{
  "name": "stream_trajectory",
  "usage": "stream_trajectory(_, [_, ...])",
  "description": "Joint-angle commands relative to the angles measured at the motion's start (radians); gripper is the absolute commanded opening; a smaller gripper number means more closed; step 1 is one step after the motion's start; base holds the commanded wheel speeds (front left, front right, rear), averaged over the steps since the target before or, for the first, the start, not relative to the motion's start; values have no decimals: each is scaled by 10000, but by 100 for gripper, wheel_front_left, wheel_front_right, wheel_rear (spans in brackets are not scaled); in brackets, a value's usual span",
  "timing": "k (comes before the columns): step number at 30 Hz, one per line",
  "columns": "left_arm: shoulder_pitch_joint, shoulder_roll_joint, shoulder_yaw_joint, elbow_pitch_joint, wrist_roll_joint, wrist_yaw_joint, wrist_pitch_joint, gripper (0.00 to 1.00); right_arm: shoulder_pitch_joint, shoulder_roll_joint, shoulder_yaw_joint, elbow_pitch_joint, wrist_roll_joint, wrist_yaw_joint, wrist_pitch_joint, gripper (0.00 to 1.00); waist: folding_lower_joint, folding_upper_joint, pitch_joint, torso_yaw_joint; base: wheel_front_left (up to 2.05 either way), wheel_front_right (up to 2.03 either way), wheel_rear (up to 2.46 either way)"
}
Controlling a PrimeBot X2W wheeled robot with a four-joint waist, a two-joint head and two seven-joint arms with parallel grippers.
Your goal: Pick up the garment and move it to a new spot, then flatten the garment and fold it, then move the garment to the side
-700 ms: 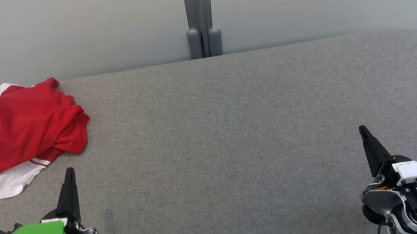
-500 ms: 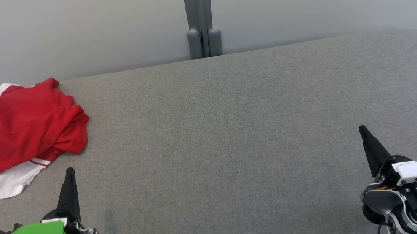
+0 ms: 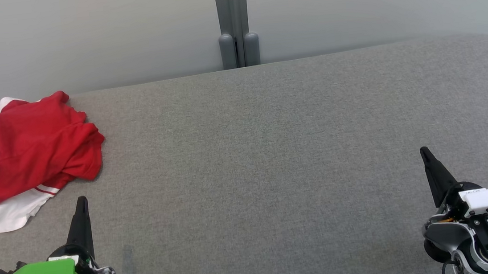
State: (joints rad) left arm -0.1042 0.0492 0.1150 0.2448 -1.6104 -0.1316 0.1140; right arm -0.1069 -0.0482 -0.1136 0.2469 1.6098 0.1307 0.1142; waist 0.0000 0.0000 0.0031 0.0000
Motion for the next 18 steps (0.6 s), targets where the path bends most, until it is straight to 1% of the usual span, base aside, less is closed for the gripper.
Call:
stream_trajectory(1, [-103,16,14,-14,-53,-12,29,0,-52,-40,-12,-44,63,0,25,0,0,0,0,0,0,0,0])
stream_trajectory(18, [-103,16,14,-14,-51,-12,29,0,-52,-41,-12,-44,63,0,25,0,0,0,0,0,0,0,0])
